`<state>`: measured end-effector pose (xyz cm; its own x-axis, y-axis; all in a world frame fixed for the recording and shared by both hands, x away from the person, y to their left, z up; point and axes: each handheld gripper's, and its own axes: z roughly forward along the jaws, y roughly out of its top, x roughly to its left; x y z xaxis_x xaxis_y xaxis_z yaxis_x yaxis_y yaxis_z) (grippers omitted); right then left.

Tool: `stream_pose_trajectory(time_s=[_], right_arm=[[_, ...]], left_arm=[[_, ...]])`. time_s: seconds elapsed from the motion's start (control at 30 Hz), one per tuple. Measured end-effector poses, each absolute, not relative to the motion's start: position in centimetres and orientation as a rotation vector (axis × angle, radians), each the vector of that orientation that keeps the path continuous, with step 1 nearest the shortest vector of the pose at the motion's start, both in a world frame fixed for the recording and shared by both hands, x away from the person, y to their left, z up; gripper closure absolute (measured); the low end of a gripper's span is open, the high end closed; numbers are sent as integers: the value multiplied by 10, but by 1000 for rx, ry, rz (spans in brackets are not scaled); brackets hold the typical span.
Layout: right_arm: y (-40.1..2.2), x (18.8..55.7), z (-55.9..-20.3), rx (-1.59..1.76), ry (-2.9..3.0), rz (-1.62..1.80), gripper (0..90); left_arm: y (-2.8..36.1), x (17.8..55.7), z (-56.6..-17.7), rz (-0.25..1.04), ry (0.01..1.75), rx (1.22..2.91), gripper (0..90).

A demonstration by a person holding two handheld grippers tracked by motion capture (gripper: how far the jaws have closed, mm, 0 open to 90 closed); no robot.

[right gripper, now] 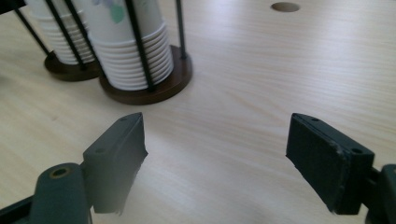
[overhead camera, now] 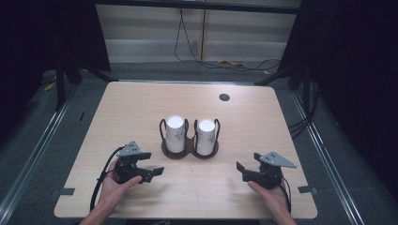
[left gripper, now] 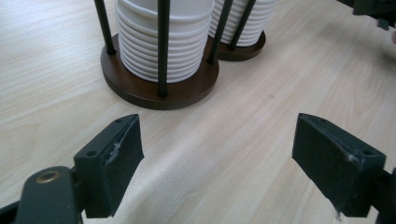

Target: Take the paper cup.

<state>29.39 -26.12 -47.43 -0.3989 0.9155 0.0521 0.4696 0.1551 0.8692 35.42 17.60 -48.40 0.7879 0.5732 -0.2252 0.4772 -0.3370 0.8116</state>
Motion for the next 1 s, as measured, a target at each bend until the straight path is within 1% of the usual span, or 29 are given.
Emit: stream_pose_trajectory(time_s=[0.2, 0.27, 0.43, 0.47, 0.53, 0.8, 0.9, 1.0], right_arm=[[-250, 292, -476, 1292, 2016, 1199, 189], [-250, 292, -476, 1297, 2027, 1212, 205], [-252, 294, -478, 1300, 2033, 1207, 202], [-252, 294, -478, 1300, 2036, 1210, 202], [-251, 293, -478, 1301, 2035, 1217, 202], [-247, 290, -477, 1280, 2062, 1231, 209], [-247, 289, -475, 1270, 2069, 1230, 212], [-242, 286, -473, 1246, 2088, 1227, 212]], left_arm=[[175, 356, -485, 113, 789, 1983, 161], [175, 356, -485, 113, 792, 1983, 160], [174, 360, -482, 81, 767, 1973, 159], [173, 361, -481, 91, 760, 1980, 161], [170, 362, -478, 77, 761, 1952, 161], [168, 357, -470, 140, 730, 1945, 185], [169, 354, -465, 86, 733, 1899, 184], [169, 350, -459, 124, 716, 1903, 184]])
